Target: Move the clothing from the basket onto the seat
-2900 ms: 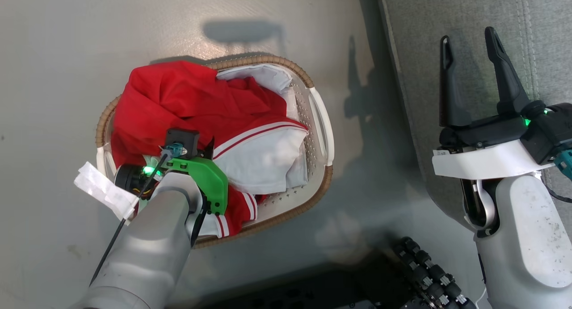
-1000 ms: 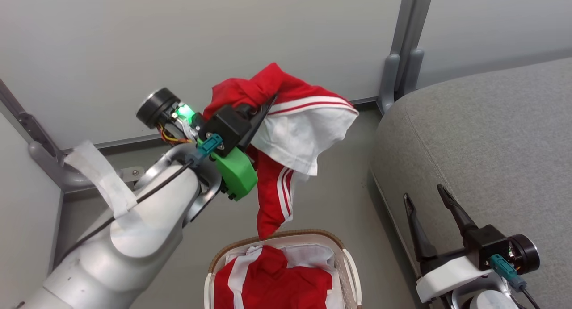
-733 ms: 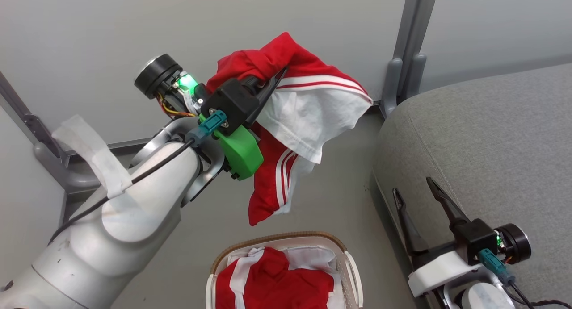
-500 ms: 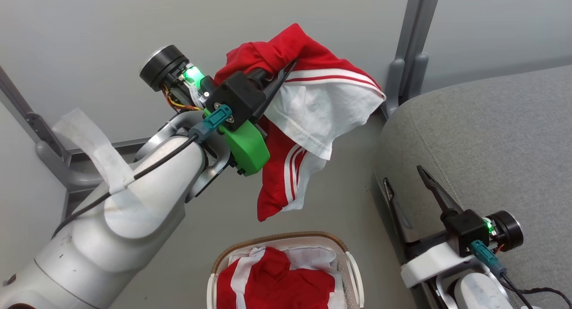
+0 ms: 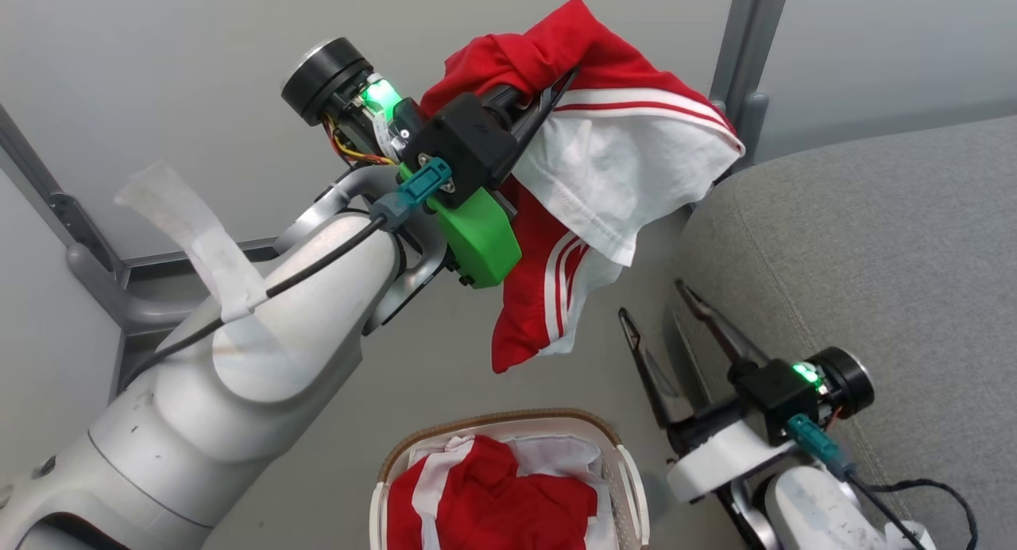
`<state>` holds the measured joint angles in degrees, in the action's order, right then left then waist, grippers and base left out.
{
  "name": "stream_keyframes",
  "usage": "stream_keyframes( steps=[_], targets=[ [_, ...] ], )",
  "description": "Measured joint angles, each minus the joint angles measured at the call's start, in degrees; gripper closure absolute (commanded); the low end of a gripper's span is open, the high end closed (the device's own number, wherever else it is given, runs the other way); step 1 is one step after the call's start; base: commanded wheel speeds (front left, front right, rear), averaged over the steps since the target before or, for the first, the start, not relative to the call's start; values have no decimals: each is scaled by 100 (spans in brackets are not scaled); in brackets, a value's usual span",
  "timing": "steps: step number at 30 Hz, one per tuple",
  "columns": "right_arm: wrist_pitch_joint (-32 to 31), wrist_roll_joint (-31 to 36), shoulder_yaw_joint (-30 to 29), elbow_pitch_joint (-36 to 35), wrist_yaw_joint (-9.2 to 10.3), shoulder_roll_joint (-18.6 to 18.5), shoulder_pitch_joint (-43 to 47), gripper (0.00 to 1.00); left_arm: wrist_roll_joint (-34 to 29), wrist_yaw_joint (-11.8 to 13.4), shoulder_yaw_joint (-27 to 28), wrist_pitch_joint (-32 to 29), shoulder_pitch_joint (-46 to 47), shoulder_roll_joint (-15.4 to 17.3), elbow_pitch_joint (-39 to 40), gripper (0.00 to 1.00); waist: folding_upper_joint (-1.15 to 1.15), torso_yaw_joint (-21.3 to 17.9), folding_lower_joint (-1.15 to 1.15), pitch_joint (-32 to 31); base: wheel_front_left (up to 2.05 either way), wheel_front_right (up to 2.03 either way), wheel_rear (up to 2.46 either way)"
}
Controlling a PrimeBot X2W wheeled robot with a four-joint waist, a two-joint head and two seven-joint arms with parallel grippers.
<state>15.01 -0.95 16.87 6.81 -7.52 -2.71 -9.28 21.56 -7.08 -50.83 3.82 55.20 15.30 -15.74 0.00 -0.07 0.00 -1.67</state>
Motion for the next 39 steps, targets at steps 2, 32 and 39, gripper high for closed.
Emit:
stream_keyframes(
  steps=[2,32,39],
  targets=[
    [0,31,-170,-35,0,-4,-133,0,0,2,-20,1,4,-15,26,100,0,-5,0,9,0,0,0],
    [8,1594,-1363,552,0,-7,-1213,0,162,75,-270,-14,-230,77,280,100,0,164,0,127,0,0,0],
    [9,1857,-1436,999,0,-8,-1134,0,194,102,-316,-13,-226,75,374,100,0,238,0,111,0,0,0]
  ],
)
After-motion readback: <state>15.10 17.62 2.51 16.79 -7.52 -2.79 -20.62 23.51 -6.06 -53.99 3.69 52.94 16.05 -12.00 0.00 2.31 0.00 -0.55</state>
